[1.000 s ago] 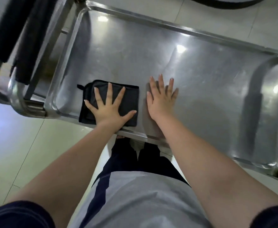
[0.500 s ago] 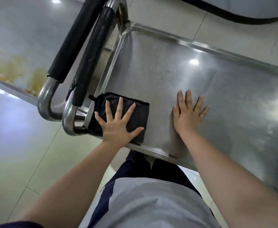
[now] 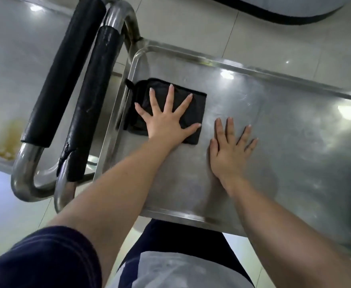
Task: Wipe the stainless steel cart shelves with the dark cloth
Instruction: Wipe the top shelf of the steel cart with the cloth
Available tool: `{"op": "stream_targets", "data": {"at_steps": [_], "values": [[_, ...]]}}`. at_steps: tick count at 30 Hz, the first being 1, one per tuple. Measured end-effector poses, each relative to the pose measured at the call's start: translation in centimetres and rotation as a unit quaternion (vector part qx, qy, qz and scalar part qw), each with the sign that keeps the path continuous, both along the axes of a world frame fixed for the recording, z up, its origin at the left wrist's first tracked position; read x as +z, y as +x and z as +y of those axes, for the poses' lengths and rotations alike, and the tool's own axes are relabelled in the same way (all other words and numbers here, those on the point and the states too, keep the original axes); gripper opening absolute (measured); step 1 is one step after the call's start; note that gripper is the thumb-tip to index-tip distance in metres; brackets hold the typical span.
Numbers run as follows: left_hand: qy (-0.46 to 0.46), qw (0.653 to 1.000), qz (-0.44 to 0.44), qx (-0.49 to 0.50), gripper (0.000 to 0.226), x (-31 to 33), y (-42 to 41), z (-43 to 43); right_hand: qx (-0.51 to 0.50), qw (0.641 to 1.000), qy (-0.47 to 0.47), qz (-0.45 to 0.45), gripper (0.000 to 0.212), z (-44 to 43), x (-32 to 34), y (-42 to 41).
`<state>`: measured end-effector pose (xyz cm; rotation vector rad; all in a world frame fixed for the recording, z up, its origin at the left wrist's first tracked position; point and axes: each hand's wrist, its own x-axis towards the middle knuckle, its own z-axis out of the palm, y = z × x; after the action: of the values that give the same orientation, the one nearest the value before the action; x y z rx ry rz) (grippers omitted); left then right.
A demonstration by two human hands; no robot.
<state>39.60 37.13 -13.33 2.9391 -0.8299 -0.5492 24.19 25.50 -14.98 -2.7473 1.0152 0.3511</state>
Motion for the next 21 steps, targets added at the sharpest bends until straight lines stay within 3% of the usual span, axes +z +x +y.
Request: {"op": "stream_targets", "data": {"at_steps": [5, 15, 21], "values": [[0.006, 1.000, 0.010, -0.010, 0.086, 0.0, 3.8, -3.6, 0.002, 1.000, -0.016, 0.001, 0.056, 0.0, -0.1, 0.0], [-0.007, 0.999, -0.016, -0.033, 0.086, -0.3, -12.6, 8.9, 0.012, 0.999, 0.000, 0.040, 0.056, -1.1, 0.9, 0.8], [-0.002, 1.000, -0.017, -0.017, 0.086, -0.2, -9.6, 7.5, 0.055, 0.998, -0.021, 0.030, 0.062, -3.6, 0.3, 1.3]]}}
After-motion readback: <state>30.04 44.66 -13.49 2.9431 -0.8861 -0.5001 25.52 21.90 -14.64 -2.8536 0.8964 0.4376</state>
